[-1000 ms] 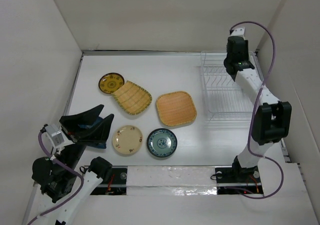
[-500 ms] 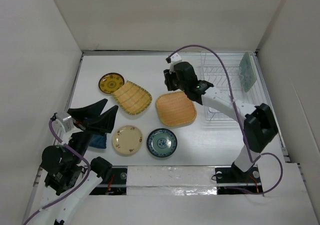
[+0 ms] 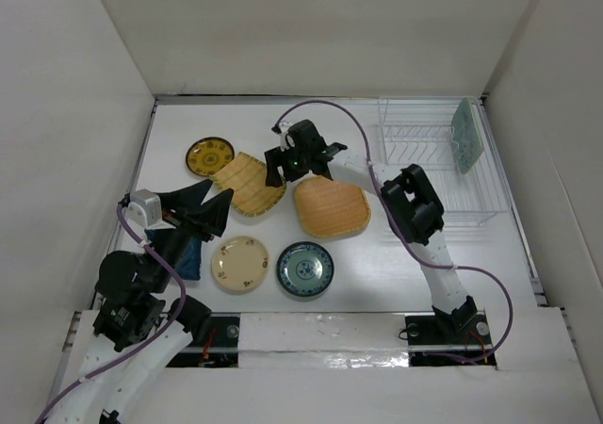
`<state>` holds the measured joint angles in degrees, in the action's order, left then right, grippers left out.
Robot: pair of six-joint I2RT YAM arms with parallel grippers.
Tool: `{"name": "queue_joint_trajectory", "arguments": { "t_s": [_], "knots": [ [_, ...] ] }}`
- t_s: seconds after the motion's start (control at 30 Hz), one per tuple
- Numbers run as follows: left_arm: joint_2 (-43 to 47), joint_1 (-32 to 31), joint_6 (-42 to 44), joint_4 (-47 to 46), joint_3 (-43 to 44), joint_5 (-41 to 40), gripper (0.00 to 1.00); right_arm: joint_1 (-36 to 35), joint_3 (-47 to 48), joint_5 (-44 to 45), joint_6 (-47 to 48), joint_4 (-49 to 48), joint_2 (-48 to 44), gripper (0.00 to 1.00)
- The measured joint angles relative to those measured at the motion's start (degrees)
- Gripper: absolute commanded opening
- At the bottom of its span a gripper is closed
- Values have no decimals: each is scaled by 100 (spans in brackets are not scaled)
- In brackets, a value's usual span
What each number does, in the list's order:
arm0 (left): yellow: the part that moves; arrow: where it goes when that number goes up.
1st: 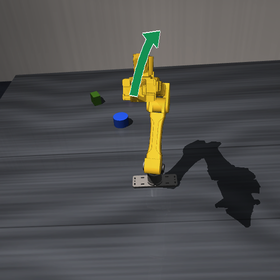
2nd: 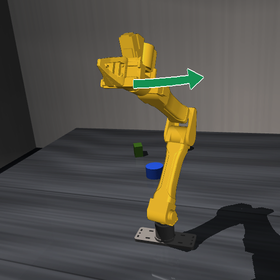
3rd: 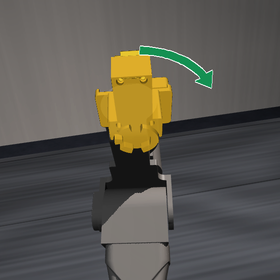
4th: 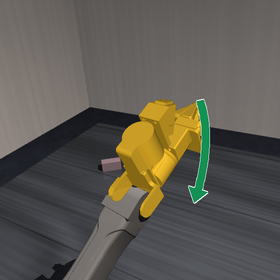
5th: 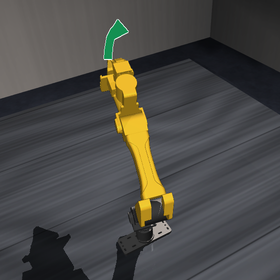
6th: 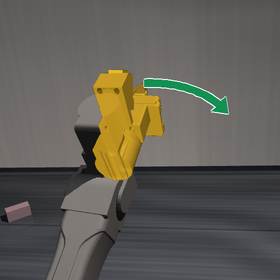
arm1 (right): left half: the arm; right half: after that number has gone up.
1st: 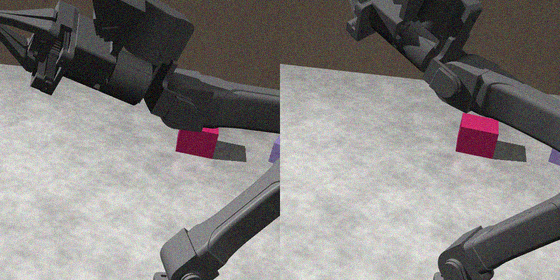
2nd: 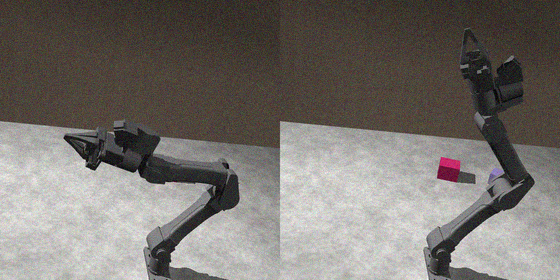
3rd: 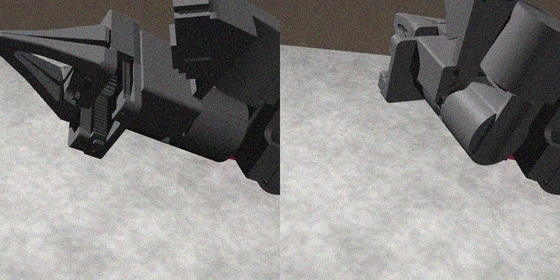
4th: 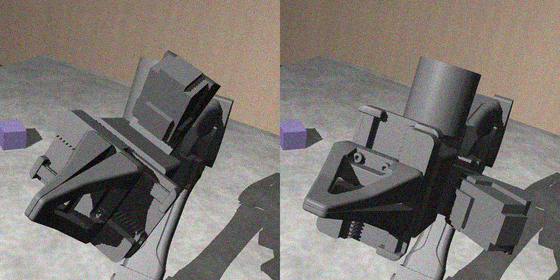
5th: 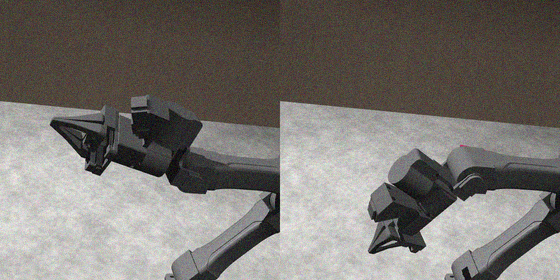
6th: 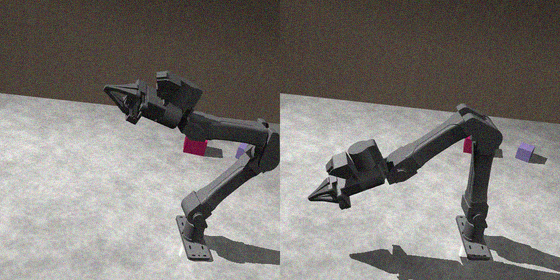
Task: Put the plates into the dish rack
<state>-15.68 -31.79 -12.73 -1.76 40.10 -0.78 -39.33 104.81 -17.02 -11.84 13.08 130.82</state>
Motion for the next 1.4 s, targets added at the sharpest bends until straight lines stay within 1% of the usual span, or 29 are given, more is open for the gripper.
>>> {"name": "queue_joint_trajectory", "arguments": {
  "t_s": [0.17,0.3,0.33,0.4,0.43,0.5,0.53,0.6,0.63,0.7,0.73,0.8,1.1,1.17,1.27,1.37,1.4],
  "knots": [
    [-9,0,26,9,0,-24,52,37,247,-321,-131,273,358,77],
    [-9,0,28,11,0,-31,52,79,431,-704,-264,321,555,72],
    [-9,0,28,11,0,-31,52,98,433,-780,-302,299,570,66],
    [-9,0,28,11,0,-31,52,129,426,-931,-417,293,575,58],
    [-7,0,28,11,0,-31,52,138,402,-975,-481,286,575,51],
    [-7,0,28,11,0,-28,52,144,334,-994,-590,260,575,42],
    [-4,0,28,11,0,-26,52,149,291,-1005,-647,243,575,35],
    [-4,0,28,11,0,-20,52,155,168,-1001,-791,166,575,26],
    [-2,0,28,11,0,-17,52,168,129,-1001,-892,107,573,18],
    [11,0,28,11,0,-13,52,205,68,-1058,-1128,-59,535,12],
    [24,0,28,11,0,-13,52,214,22,-1113,-1196,-111,470,5],
    [50,0,28,13,0,-11,52,212,-138,-1027,-1215,-168,264,1],
    [90,0,28,11,0,46,53,225,-1303,-664,-1246,-498,-953,0],
    [120,0,26,15,0,90,53,354,-1801,-573,-1283,-651,-1602,0],
    [249,0,28,33,0,125,53,748,-2288,-293,-1290,-780,-2638,0],
    [472,2,28,39,0,140,54,1473,-2511,76,-1270,-1060,-3585,0],
    [577,2,28,37,0,144,54,1744,-2551,350,-1233,-1163,-3856,0]
  ]
}}
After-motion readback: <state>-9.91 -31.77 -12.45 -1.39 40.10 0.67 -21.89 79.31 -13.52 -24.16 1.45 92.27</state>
